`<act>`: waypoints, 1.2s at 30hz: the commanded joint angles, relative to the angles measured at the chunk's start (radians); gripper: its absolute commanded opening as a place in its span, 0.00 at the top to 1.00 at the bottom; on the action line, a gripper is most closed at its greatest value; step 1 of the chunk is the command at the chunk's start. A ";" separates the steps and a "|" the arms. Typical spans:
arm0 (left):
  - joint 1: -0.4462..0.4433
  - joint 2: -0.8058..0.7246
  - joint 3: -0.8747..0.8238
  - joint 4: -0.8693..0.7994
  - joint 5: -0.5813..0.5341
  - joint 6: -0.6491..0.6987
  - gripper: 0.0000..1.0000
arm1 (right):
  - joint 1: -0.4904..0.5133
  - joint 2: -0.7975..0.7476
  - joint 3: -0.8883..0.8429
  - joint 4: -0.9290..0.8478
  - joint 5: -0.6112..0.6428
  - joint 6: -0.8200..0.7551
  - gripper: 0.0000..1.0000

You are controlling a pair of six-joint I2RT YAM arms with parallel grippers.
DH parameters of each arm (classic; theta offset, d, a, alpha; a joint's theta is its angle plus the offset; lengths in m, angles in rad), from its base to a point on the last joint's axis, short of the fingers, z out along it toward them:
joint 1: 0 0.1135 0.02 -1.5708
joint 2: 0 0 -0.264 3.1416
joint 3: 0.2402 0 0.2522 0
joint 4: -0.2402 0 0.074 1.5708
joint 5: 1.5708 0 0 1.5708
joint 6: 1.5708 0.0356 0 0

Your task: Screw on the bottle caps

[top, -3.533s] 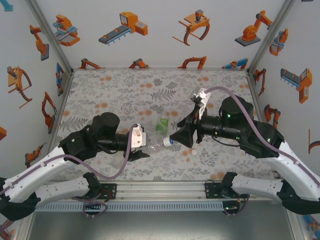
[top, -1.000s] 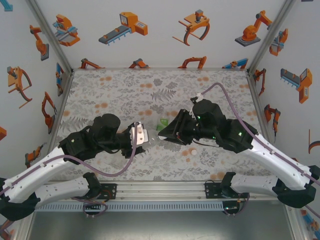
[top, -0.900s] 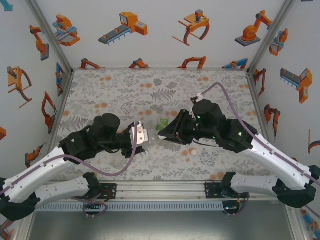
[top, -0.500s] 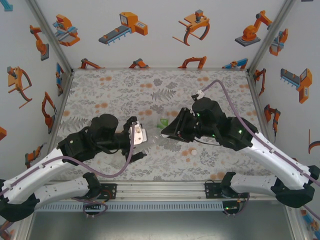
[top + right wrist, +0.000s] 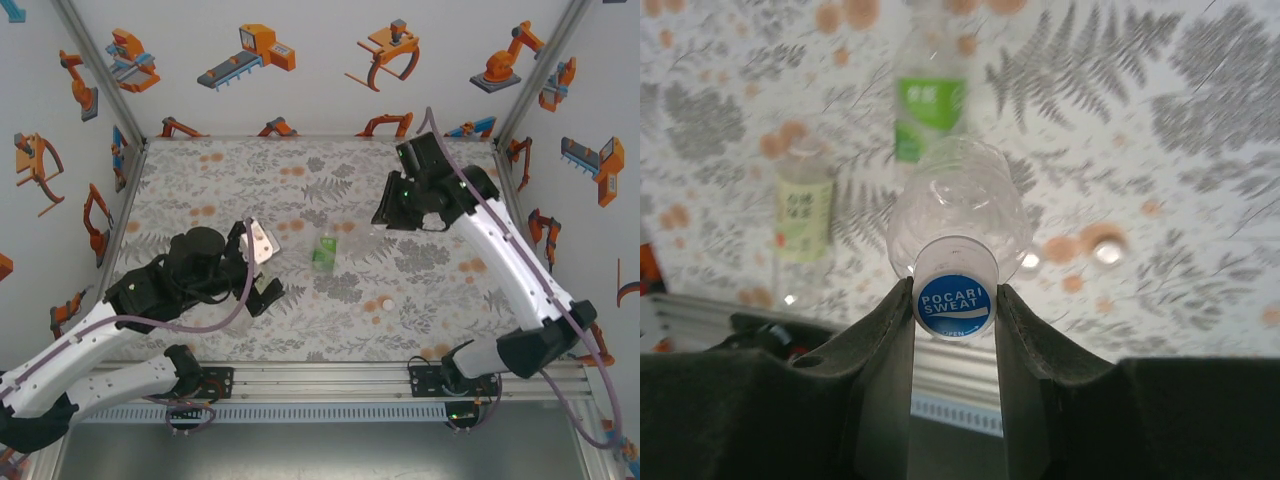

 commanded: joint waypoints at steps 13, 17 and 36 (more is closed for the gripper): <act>0.112 0.051 0.042 -0.212 -0.091 -0.486 0.19 | -0.213 0.545 0.469 -0.012 0.114 -0.424 0.82; 0.112 0.039 0.040 -0.214 -0.090 -0.511 0.19 | -0.232 0.642 0.557 -0.008 0.105 -0.449 0.82; 0.112 0.010 0.052 -0.219 -0.095 -0.497 0.19 | -0.238 0.663 0.531 0.034 0.106 -0.467 0.52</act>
